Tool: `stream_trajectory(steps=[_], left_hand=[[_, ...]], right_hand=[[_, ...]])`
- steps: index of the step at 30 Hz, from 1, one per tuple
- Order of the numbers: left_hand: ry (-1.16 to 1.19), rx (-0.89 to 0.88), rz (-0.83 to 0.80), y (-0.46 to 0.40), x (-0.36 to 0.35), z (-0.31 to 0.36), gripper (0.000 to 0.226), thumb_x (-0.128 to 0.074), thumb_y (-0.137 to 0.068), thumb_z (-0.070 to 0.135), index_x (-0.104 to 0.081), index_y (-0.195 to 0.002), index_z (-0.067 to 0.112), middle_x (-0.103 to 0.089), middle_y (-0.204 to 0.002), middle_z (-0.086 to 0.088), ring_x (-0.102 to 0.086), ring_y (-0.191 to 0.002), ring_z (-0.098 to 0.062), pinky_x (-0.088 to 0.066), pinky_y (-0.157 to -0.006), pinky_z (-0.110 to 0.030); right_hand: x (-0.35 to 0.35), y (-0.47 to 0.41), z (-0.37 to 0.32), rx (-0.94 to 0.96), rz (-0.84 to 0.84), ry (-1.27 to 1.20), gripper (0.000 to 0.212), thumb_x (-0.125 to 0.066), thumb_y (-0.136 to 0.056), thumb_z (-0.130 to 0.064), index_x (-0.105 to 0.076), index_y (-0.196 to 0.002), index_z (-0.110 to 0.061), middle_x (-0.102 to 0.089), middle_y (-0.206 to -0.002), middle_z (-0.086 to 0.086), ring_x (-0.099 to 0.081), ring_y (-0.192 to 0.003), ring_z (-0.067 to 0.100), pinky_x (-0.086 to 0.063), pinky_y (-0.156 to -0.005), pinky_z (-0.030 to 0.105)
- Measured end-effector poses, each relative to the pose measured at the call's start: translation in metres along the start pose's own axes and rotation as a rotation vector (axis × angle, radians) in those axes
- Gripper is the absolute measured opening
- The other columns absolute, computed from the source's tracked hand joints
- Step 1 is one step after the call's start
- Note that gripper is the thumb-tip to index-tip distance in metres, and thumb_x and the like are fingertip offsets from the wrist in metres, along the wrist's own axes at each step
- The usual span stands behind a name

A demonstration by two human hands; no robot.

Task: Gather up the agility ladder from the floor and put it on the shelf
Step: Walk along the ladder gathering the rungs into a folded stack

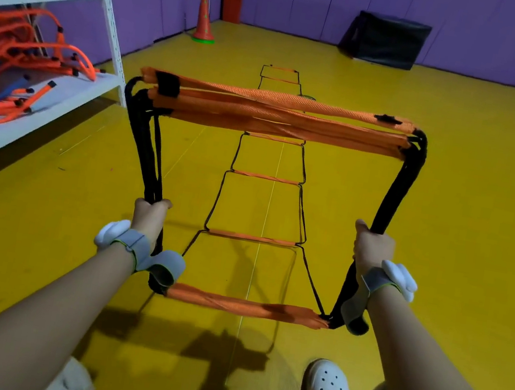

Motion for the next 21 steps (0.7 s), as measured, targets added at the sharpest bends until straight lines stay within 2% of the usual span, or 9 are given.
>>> stream_trajectory(steps=[3, 5, 7, 10, 12, 14, 16, 18, 21], left_hand=[[-0.092, 0.016, -0.011, -0.005, 0.000, -0.009, 0.022, -0.048, -0.097, 0.015, -0.029, -0.109, 0.010, -0.033, -0.071, -0.004, -0.034, -0.060, -0.020, -0.029, -0.056, -0.032], [-0.155, 0.051, -0.029, -0.007, 0.000, -0.016, 0.021, -0.045, -0.098, 0.012, -0.027, -0.108, 0.011, -0.033, -0.070, -0.005, -0.033, -0.059, -0.020, -0.030, -0.056, -0.032], [-0.226, 0.068, -0.037, -0.009, 0.001, -0.024, 0.009, -0.044, -0.098, 0.010, -0.036, -0.094, 0.009, -0.033, -0.066, -0.006, -0.031, -0.056, -0.021, -0.028, -0.054, -0.031], [-0.332, 0.091, -0.061, -0.012, -0.003, -0.046, 0.035, -0.046, -0.097, 0.010, -0.036, -0.064, 0.011, -0.033, -0.059, -0.008, -0.028, -0.052, -0.022, -0.025, -0.053, -0.029], [-0.386, 0.125, -0.075, -0.012, -0.005, -0.066, 0.041, -0.048, -0.097, 0.013, -0.036, -0.057, 0.011, -0.035, -0.057, -0.009, -0.029, -0.050, -0.024, -0.026, -0.054, -0.029], [-0.418, 0.163, -0.081, -0.015, -0.006, -0.089, 0.045, -0.049, -0.098, 0.019, -0.037, -0.055, 0.012, -0.036, -0.056, -0.009, -0.030, -0.050, -0.025, -0.029, -0.056, -0.030], [-0.457, 0.185, -0.065, -0.019, -0.007, -0.113, 0.048, -0.049, -0.099, 0.026, -0.035, -0.054, 0.013, -0.034, -0.055, -0.009, -0.029, -0.049, -0.023, -0.027, -0.056, -0.030], [-0.501, 0.199, -0.041, -0.025, -0.010, -0.134, 0.052, -0.049, -0.099, 0.030, -0.034, -0.052, 0.012, -0.034, -0.054, -0.009, -0.029, -0.048, -0.022, -0.023, -0.052, -0.028], [-0.593, 0.227, -0.022, -0.036, -0.015, -0.167, 0.053, -0.050, -0.098, 0.029, -0.034, -0.053, 0.007, -0.032, -0.052, -0.010, -0.027, -0.046, -0.024, -0.020, -0.049, -0.025]], right_hand=[[-0.002, -0.008, 0.011, -0.013, -0.016, 0.104, 0.037, -0.060, -0.089, -0.035, -0.050, -0.063, -0.010, -0.054, -0.071, 0.016, -0.051, -0.068, 0.028, -0.039, -0.064, 0.037], [-0.002, -0.015, 0.023, -0.046, -0.035, 0.189, 0.035, -0.060, -0.088, -0.036, -0.055, -0.073, -0.005, -0.054, -0.063, 0.013, -0.053, -0.065, 0.030, -0.042, -0.064, 0.038], [-0.003, -0.024, 0.040, -0.075, -0.058, 0.283, 0.038, -0.060, -0.086, -0.037, -0.056, -0.067, -0.004, -0.052, -0.055, 0.010, -0.054, -0.060, 0.031, -0.046, -0.063, 0.039], [-0.013, -0.035, 0.073, -0.114, -0.100, 0.388, 0.042, -0.061, -0.085, -0.035, -0.049, -0.054, -0.008, -0.049, -0.051, 0.009, -0.051, -0.055, 0.029, -0.045, -0.061, 0.038], [-0.018, -0.038, 0.097, -0.140, -0.118, 0.450, 0.044, -0.062, -0.083, -0.035, -0.047, -0.050, -0.012, -0.049, -0.049, 0.008, -0.048, -0.050, 0.026, -0.042, -0.059, 0.035], [-0.020, -0.037, 0.123, -0.180, -0.125, 0.500, 0.043, -0.062, -0.082, -0.035, -0.049, -0.048, -0.012, -0.055, -0.049, 0.008, -0.052, -0.049, 0.024, -0.047, -0.060, 0.034], [-0.025, -0.033, 0.149, -0.222, -0.154, 0.560, 0.040, -0.061, -0.081, -0.036, -0.054, -0.051, -0.011, -0.065, -0.058, 0.014, -0.062, -0.057, 0.029, -0.055, -0.072, 0.042], [-0.030, -0.028, 0.173, -0.265, -0.184, 0.615, 0.036, -0.059, -0.079, -0.038, -0.055, -0.055, -0.011, -0.071, -0.073, 0.020, -0.067, -0.069, 0.033, -0.055, -0.081, 0.050], [-0.037, -0.022, 0.209, -0.348, -0.229, 0.672, 0.033, -0.059, -0.081, -0.035, -0.058, -0.061, -0.008, -0.072, -0.083, 0.021, -0.070, -0.081, 0.037, -0.056, -0.086, 0.051]])
Point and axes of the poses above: each hand's wrist, its own y-axis away from the middle knuckle, its own x-axis out of the back of the hand, z = x × y, the point moved 6 cm from there along -y, towards the middle knuckle
